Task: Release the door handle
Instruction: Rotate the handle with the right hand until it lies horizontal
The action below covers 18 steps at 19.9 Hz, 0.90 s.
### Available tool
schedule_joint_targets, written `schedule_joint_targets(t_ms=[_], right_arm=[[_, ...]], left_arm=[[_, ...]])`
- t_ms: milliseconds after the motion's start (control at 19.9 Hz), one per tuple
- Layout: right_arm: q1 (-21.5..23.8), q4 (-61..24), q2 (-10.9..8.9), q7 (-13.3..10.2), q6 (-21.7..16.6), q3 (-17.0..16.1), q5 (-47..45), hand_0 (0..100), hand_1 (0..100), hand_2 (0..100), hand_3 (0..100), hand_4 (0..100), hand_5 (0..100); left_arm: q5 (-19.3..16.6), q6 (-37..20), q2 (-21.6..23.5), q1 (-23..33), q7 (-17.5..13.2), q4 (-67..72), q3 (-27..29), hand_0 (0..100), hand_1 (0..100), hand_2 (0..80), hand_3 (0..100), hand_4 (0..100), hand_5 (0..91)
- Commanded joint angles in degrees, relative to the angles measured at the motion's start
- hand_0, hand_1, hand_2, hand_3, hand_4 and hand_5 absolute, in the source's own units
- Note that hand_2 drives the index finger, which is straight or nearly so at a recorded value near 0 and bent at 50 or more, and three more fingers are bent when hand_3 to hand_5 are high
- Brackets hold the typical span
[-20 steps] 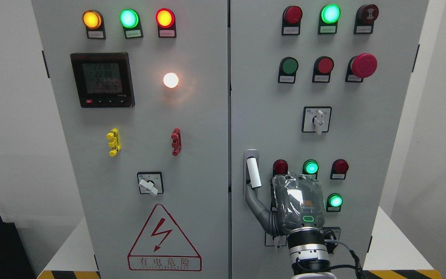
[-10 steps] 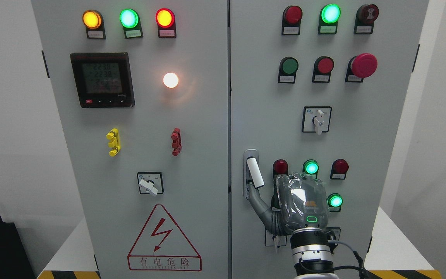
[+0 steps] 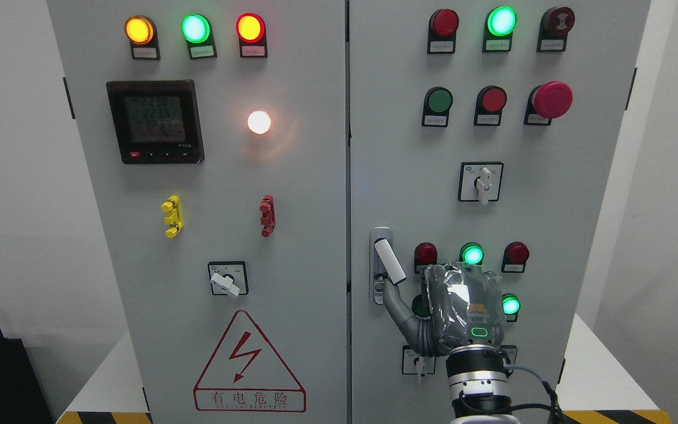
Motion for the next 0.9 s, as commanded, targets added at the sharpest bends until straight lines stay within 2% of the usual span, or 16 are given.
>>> schedule_joint_targets(t_ms=[0, 853], right_arm=[[0.02, -0.48, -0.21, 0.15, -0.05, -1.11, -0.02, 43, 10, 100, 100, 100, 96], [-0.42, -0.74, -0.21, 0.24, -0.14, -2.25, -0.02, 44, 10, 100, 100, 100, 96]], left_arm=[[0.00, 0.03, -0.01, -0.01, -0.01, 0.97, 0.62, 12, 39, 0.0, 0, 0, 0.0], [0.00, 0.03, -0.01, 0.08, -0.01, 0.97, 0.62, 12, 39, 0.0, 0, 0, 0.0]])
